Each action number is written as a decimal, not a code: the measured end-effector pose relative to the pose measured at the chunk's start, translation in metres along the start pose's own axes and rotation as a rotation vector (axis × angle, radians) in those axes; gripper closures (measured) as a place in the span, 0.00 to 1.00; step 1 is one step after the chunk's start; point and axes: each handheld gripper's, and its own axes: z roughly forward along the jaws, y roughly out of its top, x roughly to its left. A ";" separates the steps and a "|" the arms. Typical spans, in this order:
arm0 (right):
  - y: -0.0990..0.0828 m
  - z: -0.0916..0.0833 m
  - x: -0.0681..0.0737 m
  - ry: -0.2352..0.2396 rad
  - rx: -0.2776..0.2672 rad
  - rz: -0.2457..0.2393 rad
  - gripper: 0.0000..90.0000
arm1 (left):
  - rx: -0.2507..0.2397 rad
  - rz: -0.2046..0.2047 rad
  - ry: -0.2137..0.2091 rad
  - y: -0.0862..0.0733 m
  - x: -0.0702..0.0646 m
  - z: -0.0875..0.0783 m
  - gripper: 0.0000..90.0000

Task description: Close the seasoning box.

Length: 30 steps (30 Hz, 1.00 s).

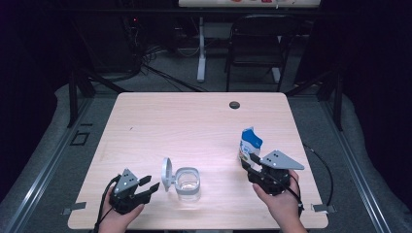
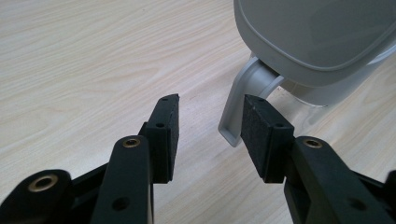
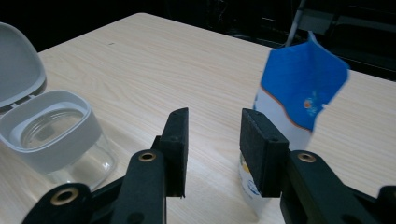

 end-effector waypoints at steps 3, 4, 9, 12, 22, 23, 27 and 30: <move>0.000 -0.005 -0.006 -0.019 0.001 0.009 0.70 | -0.001 0.000 -0.001 0.000 0.000 0.000 0.64; 0.000 -0.006 -0.008 -0.025 -0.002 0.013 0.70 | 0.000 0.000 0.000 0.000 0.000 0.000 0.64; 0.000 -0.009 -0.019 -0.062 0.001 0.027 0.70 | 0.000 -0.002 0.000 0.000 0.000 0.000 0.64; 0.001 -0.008 -0.026 -0.085 0.003 0.041 0.70 | 0.002 -0.006 -0.001 0.000 0.000 0.001 0.64; 0.005 0.004 -0.046 -0.122 0.022 0.080 0.69 | 0.005 -0.008 0.001 -0.001 0.001 0.001 0.64; 0.005 0.007 -0.047 -0.119 0.022 0.085 0.69 | 0.006 -0.008 0.000 -0.001 0.001 0.001 0.64; 0.009 0.014 -0.049 -0.120 0.033 0.080 0.68 | 0.004 -0.007 -0.001 -0.001 0.002 0.002 0.64; 0.010 0.020 -0.049 -0.121 0.035 0.085 0.69 | 0.004 -0.010 0.001 -0.001 0.002 0.002 0.64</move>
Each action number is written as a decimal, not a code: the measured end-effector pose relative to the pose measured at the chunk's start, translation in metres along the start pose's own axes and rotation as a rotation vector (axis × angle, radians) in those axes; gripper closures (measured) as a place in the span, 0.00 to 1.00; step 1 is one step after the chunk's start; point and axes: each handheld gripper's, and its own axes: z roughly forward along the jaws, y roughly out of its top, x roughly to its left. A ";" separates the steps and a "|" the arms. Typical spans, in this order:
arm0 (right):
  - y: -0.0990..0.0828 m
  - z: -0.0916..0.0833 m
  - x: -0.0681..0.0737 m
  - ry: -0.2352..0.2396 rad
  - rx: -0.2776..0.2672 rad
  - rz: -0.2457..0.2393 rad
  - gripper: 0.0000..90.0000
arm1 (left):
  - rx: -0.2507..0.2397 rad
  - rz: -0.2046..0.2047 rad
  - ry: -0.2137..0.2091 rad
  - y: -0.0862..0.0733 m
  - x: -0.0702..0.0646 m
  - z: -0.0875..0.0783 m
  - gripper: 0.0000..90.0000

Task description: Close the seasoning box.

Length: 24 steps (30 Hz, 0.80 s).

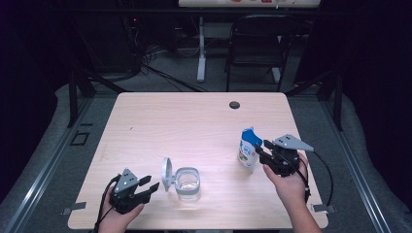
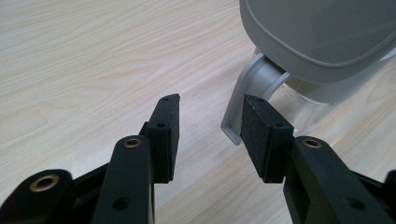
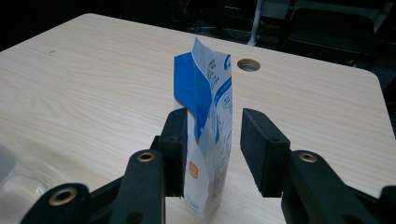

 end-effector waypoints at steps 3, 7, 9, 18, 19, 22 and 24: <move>0.002 0.006 0.001 0.005 0.002 0.006 0.72 | 0.002 0.002 -0.001 0.000 0.000 0.000 0.64; 0.003 0.012 0.004 0.007 0.008 -0.002 0.76 | 0.005 0.005 -0.002 0.000 0.000 0.000 0.64; 0.004 0.013 0.005 0.008 0.015 -0.001 0.78 | 0.005 0.005 -0.002 0.000 0.000 0.001 0.65; 0.009 0.018 0.006 -0.006 0.016 -0.001 0.97 | 0.002 0.000 0.001 0.000 0.001 0.001 0.65; 0.009 0.018 0.005 -0.005 0.017 -0.002 0.98 | 0.002 0.000 0.001 0.000 0.001 0.001 0.65; 0.010 0.017 0.005 0.010 0.022 -0.002 1.00 | 0.003 0.002 0.002 0.000 0.001 0.000 0.65; 0.009 0.017 0.005 0.014 0.019 0.006 1.00 | 0.003 -0.001 0.001 -0.001 0.001 0.001 0.65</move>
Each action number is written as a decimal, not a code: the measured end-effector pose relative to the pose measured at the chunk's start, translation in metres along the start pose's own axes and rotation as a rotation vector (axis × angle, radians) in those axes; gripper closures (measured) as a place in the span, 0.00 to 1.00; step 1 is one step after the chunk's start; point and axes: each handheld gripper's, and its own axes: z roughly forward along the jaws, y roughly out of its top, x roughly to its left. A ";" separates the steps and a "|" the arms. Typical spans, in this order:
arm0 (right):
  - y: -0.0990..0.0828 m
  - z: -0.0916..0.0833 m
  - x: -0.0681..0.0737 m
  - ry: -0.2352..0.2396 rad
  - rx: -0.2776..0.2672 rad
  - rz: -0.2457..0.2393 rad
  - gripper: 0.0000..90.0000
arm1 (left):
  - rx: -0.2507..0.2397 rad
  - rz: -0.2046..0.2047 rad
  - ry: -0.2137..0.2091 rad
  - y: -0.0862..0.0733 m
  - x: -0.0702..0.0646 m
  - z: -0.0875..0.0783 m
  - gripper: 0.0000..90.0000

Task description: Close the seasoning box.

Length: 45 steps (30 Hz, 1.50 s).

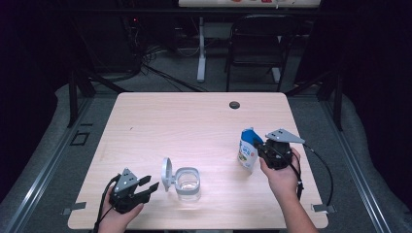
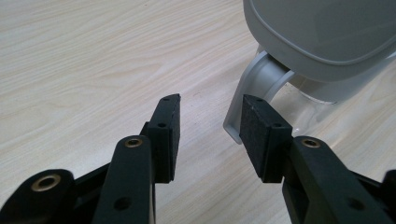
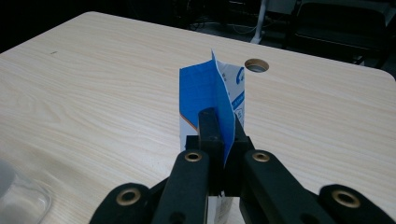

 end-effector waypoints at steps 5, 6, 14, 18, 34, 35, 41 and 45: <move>0.000 -0.001 0.003 0.027 0.005 -0.005 1.00 | 0.000 0.001 0.001 0.000 0.000 0.000 0.65; 0.000 0.000 0.004 0.030 0.001 -0.007 1.00 | 0.000 0.001 0.001 0.000 0.000 0.000 0.65; 0.003 -0.005 0.015 0.064 0.002 -0.041 1.00 | 0.002 0.003 0.003 0.000 0.002 0.000 0.65; 0.001 -0.009 0.023 0.094 -0.005 -0.059 1.00 | 0.001 0.003 0.004 0.000 0.002 0.000 0.65; -0.016 -0.034 0.033 0.207 -0.014 -0.119 1.00 | -0.004 0.003 0.006 0.000 0.001 -0.002 0.65; -0.017 -0.036 0.031 0.212 -0.010 -0.122 1.00 | -0.004 0.003 0.006 0.000 0.001 -0.002 0.65; -0.017 -0.041 0.024 0.199 0.008 -0.158 1.00 | -0.002 0.002 0.005 0.000 0.000 -0.001 0.65; -0.019 -0.042 0.019 0.190 0.008 -0.161 1.00 | -0.004 0.001 0.005 0.000 0.001 -0.002 0.65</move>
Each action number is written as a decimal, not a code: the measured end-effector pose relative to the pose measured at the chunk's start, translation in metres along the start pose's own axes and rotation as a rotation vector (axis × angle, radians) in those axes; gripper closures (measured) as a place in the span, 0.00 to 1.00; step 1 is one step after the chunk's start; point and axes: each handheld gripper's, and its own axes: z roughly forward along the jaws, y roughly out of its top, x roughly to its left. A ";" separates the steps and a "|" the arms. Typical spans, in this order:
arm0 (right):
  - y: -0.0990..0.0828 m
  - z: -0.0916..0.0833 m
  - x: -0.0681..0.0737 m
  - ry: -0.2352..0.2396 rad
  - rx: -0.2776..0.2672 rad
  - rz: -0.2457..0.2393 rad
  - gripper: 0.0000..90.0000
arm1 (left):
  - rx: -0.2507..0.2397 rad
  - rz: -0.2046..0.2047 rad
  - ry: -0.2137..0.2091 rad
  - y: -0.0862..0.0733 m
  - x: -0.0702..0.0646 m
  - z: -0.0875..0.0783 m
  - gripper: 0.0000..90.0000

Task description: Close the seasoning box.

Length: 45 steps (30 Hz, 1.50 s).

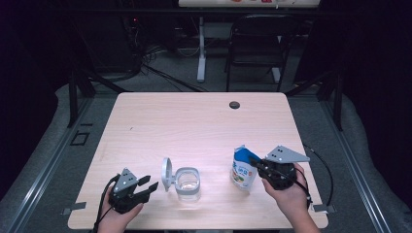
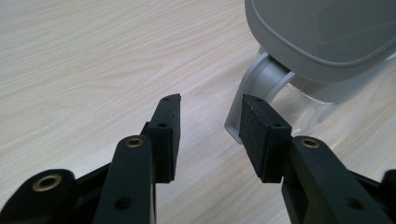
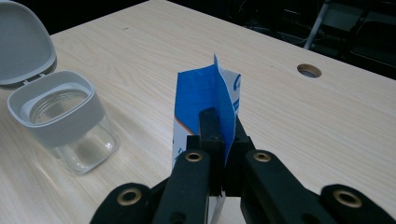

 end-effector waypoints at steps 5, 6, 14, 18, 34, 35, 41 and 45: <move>-0.003 -0.001 -0.003 -0.020 -0.011 0.007 0.99 | 0.005 -0.002 0.001 0.000 0.001 0.000 0.65; -0.003 -0.002 -0.004 -0.023 -0.005 0.003 0.98 | 0.005 -0.002 0.001 -0.001 0.001 0.000 0.65; -0.008 -0.003 -0.008 -0.004 -0.028 0.038 0.93 | 0.003 -0.004 0.001 -0.001 0.001 0.001 0.65; -0.009 -0.003 -0.006 -0.004 -0.038 0.050 0.91 | 0.003 -0.004 0.000 -0.001 0.001 0.000 0.65; -0.019 0.000 -0.008 0.027 -0.065 0.083 0.61 | 0.006 -0.005 0.004 0.000 0.002 -0.001 0.65; -0.020 0.000 -0.008 0.030 -0.062 0.082 0.59 | 0.006 -0.005 0.003 0.000 0.001 -0.001 0.65; -0.029 0.001 -0.009 0.038 -0.073 0.097 0.54 | 0.005 -0.004 0.004 0.000 0.001 -0.001 0.65; -0.035 0.003 -0.009 0.040 -0.075 0.108 0.51 | 0.005 -0.005 0.004 -0.001 0.002 -0.001 0.65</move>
